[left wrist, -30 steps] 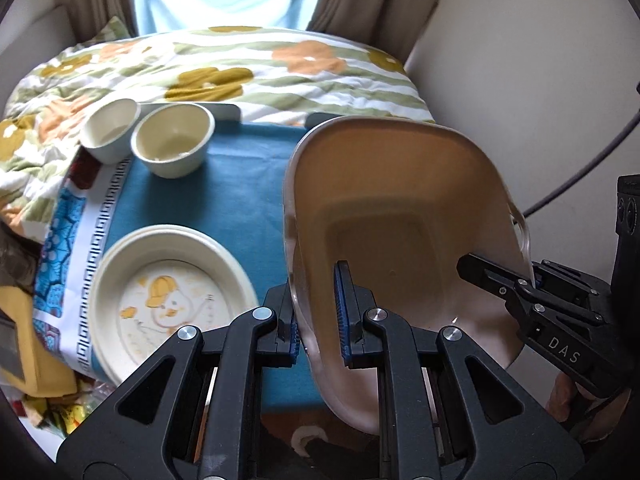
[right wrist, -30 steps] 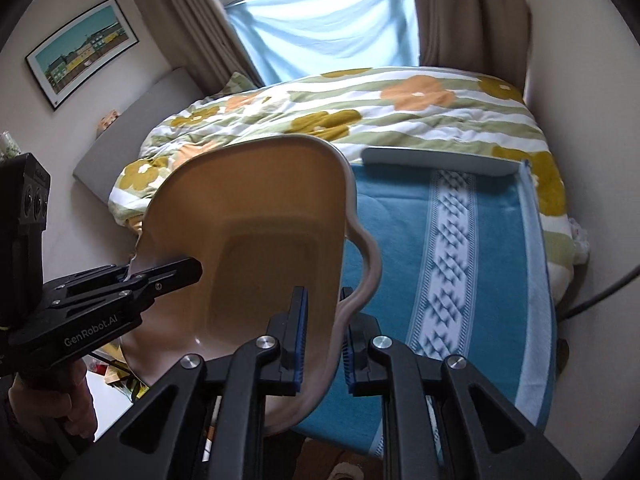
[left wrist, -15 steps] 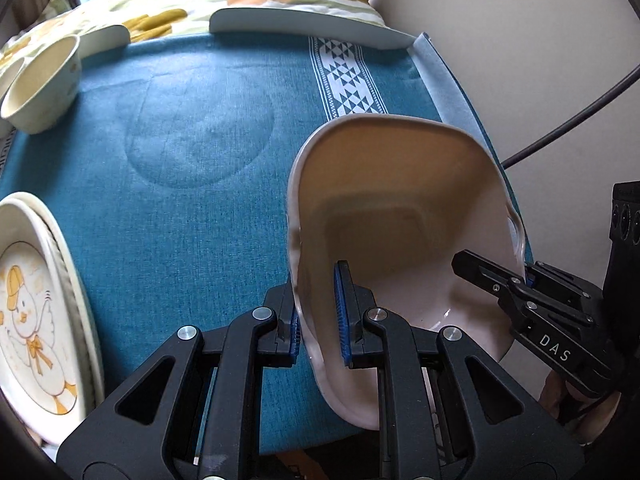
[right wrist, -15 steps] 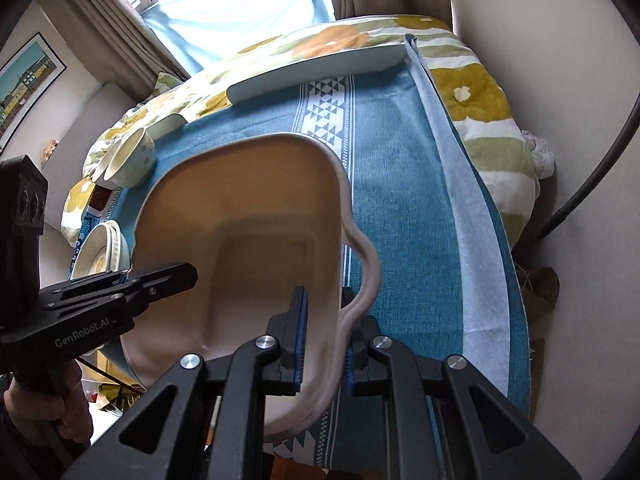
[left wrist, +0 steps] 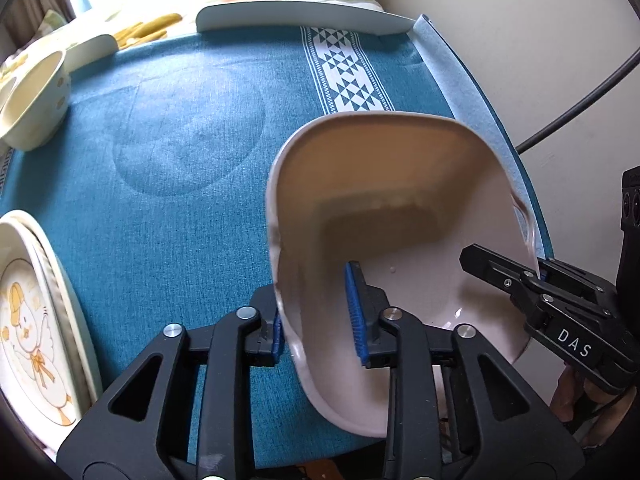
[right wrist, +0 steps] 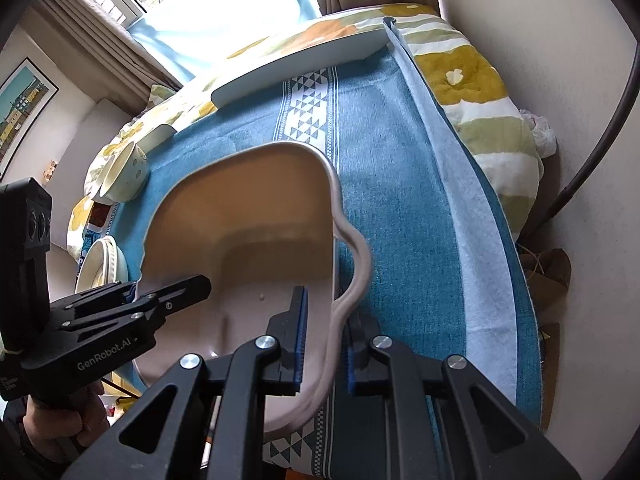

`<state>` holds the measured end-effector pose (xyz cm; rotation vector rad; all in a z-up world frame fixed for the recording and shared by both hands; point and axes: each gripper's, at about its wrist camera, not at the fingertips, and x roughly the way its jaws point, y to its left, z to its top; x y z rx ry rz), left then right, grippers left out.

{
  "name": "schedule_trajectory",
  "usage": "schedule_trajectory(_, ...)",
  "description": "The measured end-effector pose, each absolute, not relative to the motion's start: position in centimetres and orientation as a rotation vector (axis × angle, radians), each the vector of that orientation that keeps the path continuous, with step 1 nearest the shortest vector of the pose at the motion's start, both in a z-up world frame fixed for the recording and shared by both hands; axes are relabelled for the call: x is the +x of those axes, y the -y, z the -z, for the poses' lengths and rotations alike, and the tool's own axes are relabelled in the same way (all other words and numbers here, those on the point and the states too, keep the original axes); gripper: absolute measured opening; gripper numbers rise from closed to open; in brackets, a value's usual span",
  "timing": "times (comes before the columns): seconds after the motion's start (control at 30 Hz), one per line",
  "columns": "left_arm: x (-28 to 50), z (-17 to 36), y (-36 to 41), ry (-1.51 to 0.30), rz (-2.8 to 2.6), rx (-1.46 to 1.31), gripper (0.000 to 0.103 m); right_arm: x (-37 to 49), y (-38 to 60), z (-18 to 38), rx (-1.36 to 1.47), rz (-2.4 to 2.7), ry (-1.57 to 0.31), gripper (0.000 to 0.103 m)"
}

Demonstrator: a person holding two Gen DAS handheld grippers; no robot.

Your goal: Organize plates and bowls

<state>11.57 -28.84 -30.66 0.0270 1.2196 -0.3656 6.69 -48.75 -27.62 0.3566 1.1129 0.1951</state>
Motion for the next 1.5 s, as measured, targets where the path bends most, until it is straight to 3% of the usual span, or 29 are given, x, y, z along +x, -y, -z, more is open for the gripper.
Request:
schedule_trajectory(0.17, 11.5, 30.6, 29.4, -1.212, 0.357, 0.056, 0.046, 6.7, 49.1, 27.8, 0.417, -0.188, -1.112, 0.015)
schedule_trajectory(0.3, 11.4, 30.1, 29.4, -1.206, 0.358, 0.070, 0.047, 6.6, 50.0, 27.5, 0.468, -0.167, -1.088, 0.047)
schedule_trajectory(0.6, 9.8, 27.1, 27.5, -1.182, 0.331, 0.051, 0.047, 5.6, 51.0, 24.1, 0.439, -0.120, -1.031, 0.048)
schedule_trajectory(0.87, 6.1, 17.8, 21.3, -1.035, 0.284, -0.064, 0.049, 5.0, 48.2, 15.4, 0.337, -0.213, -0.908, 0.049)
schedule_trajectory(0.9, 5.6, 16.5, 20.2, -1.007, 0.268, -0.080, 0.062, 5.2, 47.5, 14.4, 0.329, -0.238, -0.895, 0.057)
schedule_trajectory(0.93, 5.3, 15.4, 19.2, -0.977, 0.242, -0.089, 0.085, 5.5, 46.7, 13.4, 0.317, -0.261, -0.883, 0.075)
schedule_trajectory(1.0, 4.8, 13.2, 16.9, -0.902, 0.176, -0.093, 0.103, 6.2, 44.9, 11.9, 0.303, -0.318, -0.856, 0.098)
schedule_trajectory(1.03, 4.7, 12.3, 15.8, -0.864, 0.158, -0.094, 0.103, 6.6, 43.9, 11.3, 0.300, -0.346, -0.844, 0.102)
schedule_trajectory(1.27, 8.8, 10.9, 7.6, -0.872, 0.083, -0.120, 0.103, 10.1, 36.1, 9.3, 0.229, -0.456, -0.802, 0.102)
schedule_trajectory(1.5, 14.1, 12.4, 0.1, -0.939, 0.066, -0.214, 0.103, 15.7, 29.2, 9.6, 0.151, -0.447, -0.877, 0.102)
